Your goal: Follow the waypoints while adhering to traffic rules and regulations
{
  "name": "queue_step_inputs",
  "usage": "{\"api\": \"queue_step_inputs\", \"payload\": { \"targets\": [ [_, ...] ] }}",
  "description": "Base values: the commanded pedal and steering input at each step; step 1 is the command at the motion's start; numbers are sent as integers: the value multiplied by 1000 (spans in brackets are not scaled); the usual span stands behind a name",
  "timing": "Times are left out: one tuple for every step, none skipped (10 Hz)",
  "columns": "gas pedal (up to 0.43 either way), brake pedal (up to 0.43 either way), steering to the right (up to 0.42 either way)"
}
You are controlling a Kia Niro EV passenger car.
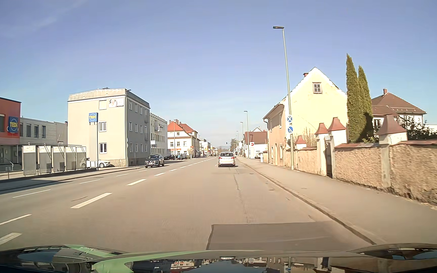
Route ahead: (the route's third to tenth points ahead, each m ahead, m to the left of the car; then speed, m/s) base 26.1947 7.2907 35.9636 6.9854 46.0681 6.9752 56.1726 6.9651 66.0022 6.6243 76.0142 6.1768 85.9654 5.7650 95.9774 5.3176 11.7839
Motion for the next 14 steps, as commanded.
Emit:
{"api": "queue_step_inputs", "payload": {
  "targets": [
    [197,0,-1],
    [197,0,0],
    [177,0,0],
    [177,0,0],
    [169,0,0],
    [169,0,0],
    [169,0,0],
    [169,0,0],
    [169,0,0],
    [169,0,0],
    [169,0,0],
    [169,0,0],
    [169,0,0],
    [169,0,0]
  ]
}}
